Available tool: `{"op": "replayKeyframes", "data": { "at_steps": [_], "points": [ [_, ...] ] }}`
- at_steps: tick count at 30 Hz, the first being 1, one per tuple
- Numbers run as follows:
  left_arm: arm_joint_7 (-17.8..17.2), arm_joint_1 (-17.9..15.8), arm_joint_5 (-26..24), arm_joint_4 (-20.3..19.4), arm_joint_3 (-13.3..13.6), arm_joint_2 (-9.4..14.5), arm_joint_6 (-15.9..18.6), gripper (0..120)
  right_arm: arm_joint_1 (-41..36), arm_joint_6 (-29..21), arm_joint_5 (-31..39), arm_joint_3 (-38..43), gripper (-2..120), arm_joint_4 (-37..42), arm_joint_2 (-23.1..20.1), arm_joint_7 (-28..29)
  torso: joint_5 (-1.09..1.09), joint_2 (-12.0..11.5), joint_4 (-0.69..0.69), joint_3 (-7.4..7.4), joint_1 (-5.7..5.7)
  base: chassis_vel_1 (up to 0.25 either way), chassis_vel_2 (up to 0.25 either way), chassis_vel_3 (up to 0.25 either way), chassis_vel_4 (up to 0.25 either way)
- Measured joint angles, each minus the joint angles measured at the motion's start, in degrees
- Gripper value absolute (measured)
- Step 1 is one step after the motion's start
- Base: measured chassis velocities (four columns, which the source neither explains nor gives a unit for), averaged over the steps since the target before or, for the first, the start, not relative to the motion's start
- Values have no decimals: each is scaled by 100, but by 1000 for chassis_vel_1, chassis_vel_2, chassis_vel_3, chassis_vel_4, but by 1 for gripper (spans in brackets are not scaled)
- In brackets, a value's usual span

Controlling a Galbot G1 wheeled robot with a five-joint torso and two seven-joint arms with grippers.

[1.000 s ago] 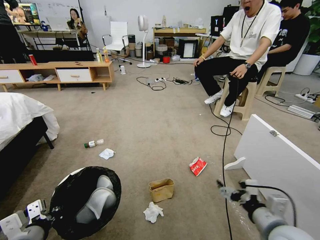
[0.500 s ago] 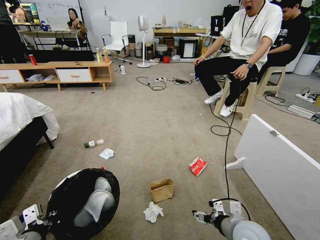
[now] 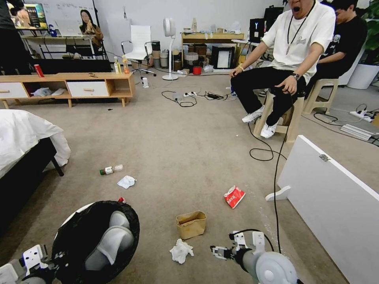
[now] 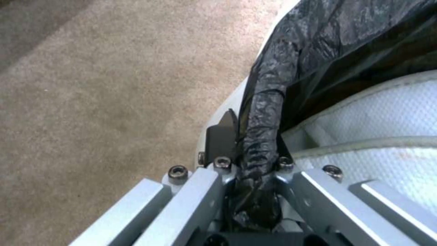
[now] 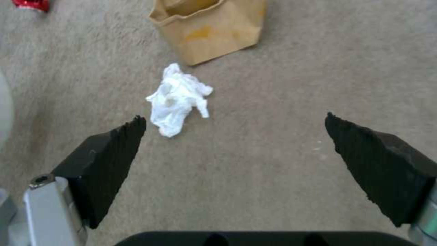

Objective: Pick up the trash bin and place the garbage on the floor into it.

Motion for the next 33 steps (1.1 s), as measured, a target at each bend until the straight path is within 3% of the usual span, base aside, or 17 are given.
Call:
{"op": "replayKeyframes", "data": {
  "at_steps": [11,19,33],
  "points": [
    [14,-54,-25,87,-37,62,0,1,460,120,31,-518,100,-532,286,-28,0,0,-1,0,0,0,0,0,0],
    [35,-64,-31,144,-93,68,0,1,849,208,24,-1049,100,-1298,830,-41,0,0,0,0,0,0,0,0,0],
    [41,-64,-47,177,-165,72,0,1,1205,384,-132,-1329,100,-2090,1291,-234,0,0,0,0,0,0,0,0,0]
  ]
}}
